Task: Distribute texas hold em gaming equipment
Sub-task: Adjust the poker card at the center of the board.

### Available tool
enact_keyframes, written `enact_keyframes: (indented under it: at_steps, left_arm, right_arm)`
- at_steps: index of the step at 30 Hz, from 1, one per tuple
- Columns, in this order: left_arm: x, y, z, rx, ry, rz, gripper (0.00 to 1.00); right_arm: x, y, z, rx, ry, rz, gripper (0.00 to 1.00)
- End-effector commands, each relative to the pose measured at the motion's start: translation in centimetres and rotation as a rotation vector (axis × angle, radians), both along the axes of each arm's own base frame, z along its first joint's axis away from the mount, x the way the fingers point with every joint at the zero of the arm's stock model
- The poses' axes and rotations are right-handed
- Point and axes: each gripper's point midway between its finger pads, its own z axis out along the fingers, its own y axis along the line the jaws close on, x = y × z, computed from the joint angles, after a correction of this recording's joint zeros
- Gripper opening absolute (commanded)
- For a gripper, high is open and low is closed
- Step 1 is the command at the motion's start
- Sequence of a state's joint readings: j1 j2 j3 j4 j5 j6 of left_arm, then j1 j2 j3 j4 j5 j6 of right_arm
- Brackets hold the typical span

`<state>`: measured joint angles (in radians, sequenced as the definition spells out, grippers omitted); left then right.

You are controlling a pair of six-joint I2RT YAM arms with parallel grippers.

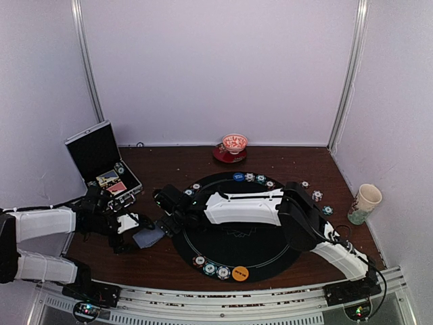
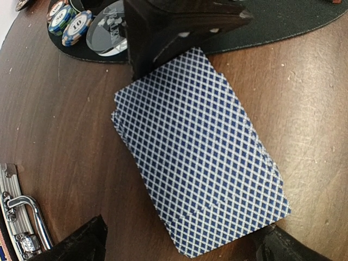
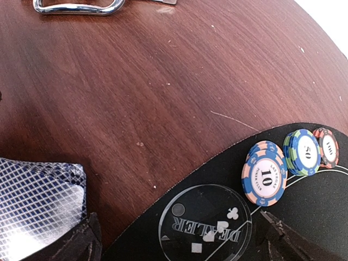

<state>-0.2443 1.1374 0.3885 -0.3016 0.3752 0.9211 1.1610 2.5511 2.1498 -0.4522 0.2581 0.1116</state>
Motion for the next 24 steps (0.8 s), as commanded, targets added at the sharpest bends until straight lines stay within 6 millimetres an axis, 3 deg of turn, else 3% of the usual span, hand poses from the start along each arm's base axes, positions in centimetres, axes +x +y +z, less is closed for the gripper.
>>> enact_keyframes:
  at_steps: [1, 24]
  left_arm:
    - [0.83, -0.4, 0.45, -0.008, -0.016, 0.007, 0.98]
    - [1.12, -1.18, 0.45, -0.007, -0.006, 0.0, 0.98]
  right_arm:
    - [-0.36, 0.33, 0.45, 0.004, -0.001, 0.019, 1.0]
    - [-0.31, 0.71, 0.87, 0.036, 0.031, 0.04, 1.0]
